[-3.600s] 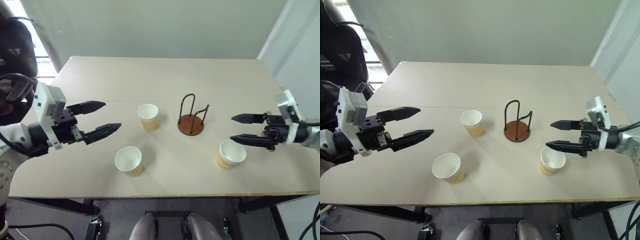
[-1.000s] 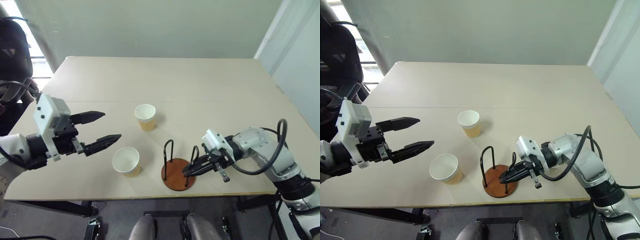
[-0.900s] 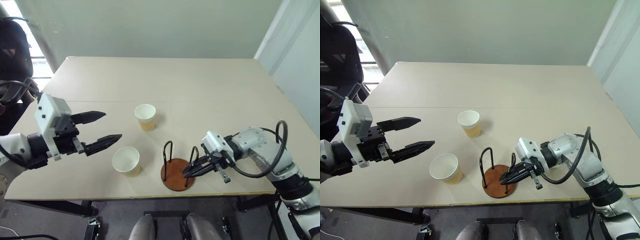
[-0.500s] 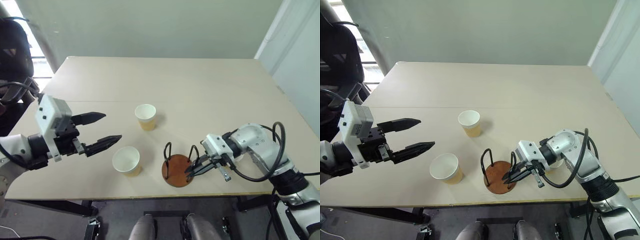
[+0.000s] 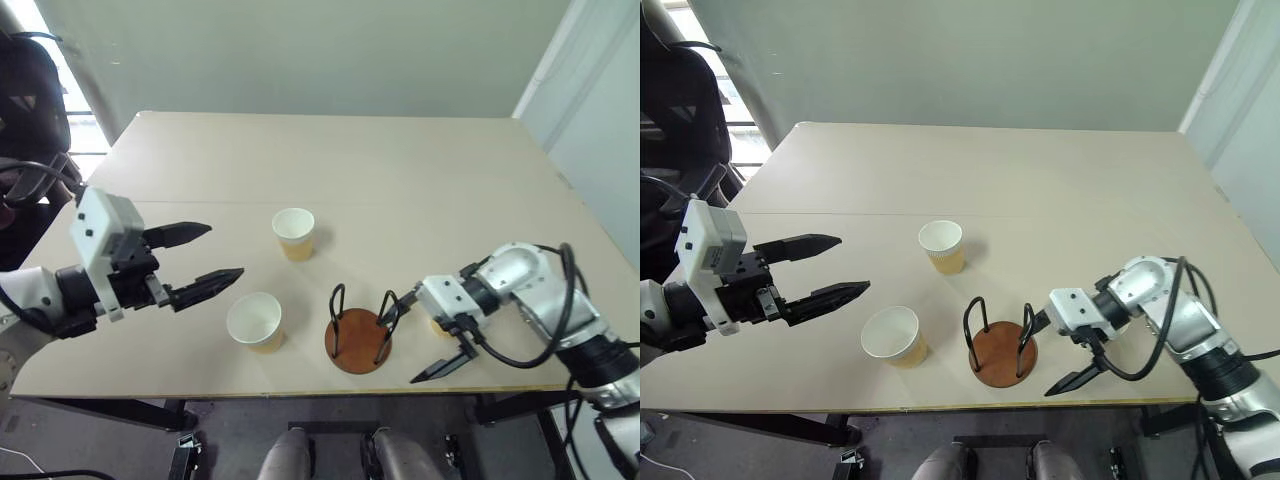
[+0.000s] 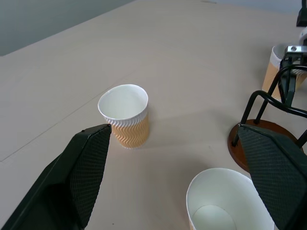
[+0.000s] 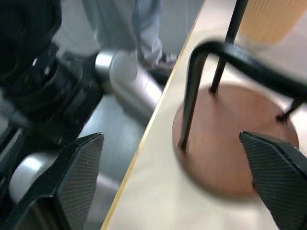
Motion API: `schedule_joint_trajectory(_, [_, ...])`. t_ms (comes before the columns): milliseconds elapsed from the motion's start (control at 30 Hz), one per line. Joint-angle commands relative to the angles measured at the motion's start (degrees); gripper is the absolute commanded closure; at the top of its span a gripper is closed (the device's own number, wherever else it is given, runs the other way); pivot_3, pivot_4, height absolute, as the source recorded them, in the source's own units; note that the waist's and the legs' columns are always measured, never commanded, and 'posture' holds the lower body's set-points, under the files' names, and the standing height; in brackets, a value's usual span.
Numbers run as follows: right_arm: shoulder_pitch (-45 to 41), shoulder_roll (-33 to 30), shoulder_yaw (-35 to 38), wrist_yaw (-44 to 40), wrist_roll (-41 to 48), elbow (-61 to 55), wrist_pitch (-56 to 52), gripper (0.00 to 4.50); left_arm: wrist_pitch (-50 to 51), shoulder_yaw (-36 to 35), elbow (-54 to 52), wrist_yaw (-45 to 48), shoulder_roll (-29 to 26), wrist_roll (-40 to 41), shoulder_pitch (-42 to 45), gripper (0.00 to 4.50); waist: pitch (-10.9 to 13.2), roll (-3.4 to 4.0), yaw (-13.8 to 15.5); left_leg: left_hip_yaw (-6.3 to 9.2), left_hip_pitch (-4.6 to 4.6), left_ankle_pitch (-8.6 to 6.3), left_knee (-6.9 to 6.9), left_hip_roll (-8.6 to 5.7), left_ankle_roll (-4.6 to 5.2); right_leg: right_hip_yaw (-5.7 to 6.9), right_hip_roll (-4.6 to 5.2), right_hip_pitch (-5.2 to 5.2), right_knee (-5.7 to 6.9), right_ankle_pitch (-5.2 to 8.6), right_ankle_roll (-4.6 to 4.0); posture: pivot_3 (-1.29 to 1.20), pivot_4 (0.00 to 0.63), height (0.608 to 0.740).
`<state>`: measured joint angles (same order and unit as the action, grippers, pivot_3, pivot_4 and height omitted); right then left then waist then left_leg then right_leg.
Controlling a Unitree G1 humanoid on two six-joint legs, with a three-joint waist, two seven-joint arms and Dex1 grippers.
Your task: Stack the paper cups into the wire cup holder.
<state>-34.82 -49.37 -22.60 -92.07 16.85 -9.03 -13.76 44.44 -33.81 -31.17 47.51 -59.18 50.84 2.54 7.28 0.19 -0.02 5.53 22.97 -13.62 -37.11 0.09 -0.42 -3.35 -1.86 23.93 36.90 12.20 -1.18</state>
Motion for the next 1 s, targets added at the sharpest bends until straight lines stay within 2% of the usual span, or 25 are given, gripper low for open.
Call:
schedule_joint_trajectory(33, [-4.1,-1.4,3.5,-0.4,3.3,-3.6,-1.4,0.04,0.0,-1.2,0.8,1.9,-1.5,2.3,2.6,0.00,0.0,0.00,0.0,0.00,-0.02,0.00,0.00,0.00,0.00,0.01,0.00,0.00,0.02,0.01,-0.01,0.00,0.150,0.740])
schedule_joint_trajectory(167, [-6.9,-4.2,9.2,0.3,7.1,-7.5,-6.8,0.04,2.8,-3.1,1.9,6.3,-3.7,7.0,3.4,0.00,0.0,0.01,-0.1,-0.01,-0.03,0.02,0.02,0.00,-0.01,0.00,-0.01,0.03,0.03,0.03,-0.04,0.00,0.150,0.740])
schedule_joint_trajectory(300, [-5.8,-10.9,17.4,2.4,11.3,-11.9,-13.5,0.04,4.5,-3.2,1.3,12.3,-6.7,11.0,3.6,0.00,0.0,-0.01,0.2,0.00,0.07,-0.02,0.03,0.00,0.01,0.00,-0.01,0.02,-0.02,0.05,0.00,0.00,0.150,0.740])
schedule_joint_trajectory(433, [1.1,-19.3,24.3,3.1,10.9,-13.3,-16.2,0.04,4.8,-1.1,-3.0,18.2,-9.1,10.7,0.2,0.00,0.0,-0.05,0.7,-0.01,0.16,-0.15,0.02,-0.03,0.01,-0.02,0.01,-0.03,-0.10,0.17,0.05,0.00,0.150,0.740])
schedule_joint_trajectory(500, [8.3,-23.0,25.9,4.3,7.2,-13.7,-14.9,0.04,3.6,0.0,-2.3,19.5,-10.0,9.3,0.7,0.00,0.0,-0.13,0.8,-0.01,0.13,-0.26,0.00,-0.04,-0.07,-0.05,0.01,-0.04,-0.10,0.22,0.10,0.00,0.150,0.740])
schedule_joint_trajectory(567, [13.7,-24.5,25.3,6.1,4.1,-14.5,-12.9,0.04,3.1,1.6,-2.0,19.5,-10.1,9.1,2.0,0.00,0.0,-0.15,0.8,0.00,0.05,-0.31,0.00,-0.03,-0.10,-0.03,0.01,-0.05,-0.03,0.31,0.10,0.00,0.150,0.740])
schedule_joint_trajectory(633, [15.3,-23.6,23.6,8.0,2.7,-15.0,-12.2,0.04,3.0,3.0,-2.1,18.9,-10.0,9.1,3.3,0.00,0.0,-0.09,0.7,0.00,-0.01,-0.34,0.00,-0.02,-0.12,-0.04,0.01,-0.05,0.02,0.33,0.09,0.00,0.150,0.740])
schedule_joint_trajectory(767, [15.3,-22.4,20.6,9.0,1.3,-15.0,-11.5,0.04,3.8,3.2,-2.4,18.7,-10.0,9.3,4.1,0.00,0.1,-0.05,-0.2,-0.05,-0.05,-0.22,0.00,-0.01,-0.07,-0.07,-0.03,-0.03,0.04,0.20,0.34,0.00,0.150,0.740])
schedule_joint_trajectory(1000, [12.2,-19.5,14.9,9.1,-3.7,-10.9,-7.4,0.04,6.8,-1.9,-5.2,18.4,-10.0,11.6,1.2,0.00,0.1,-0.06,-0.1,-0.05,0.01,-0.13,-0.03,-0.02,0.09,-0.12,-0.03,-0.06,0.00,0.13,0.62,0.00,0.150,0.740])
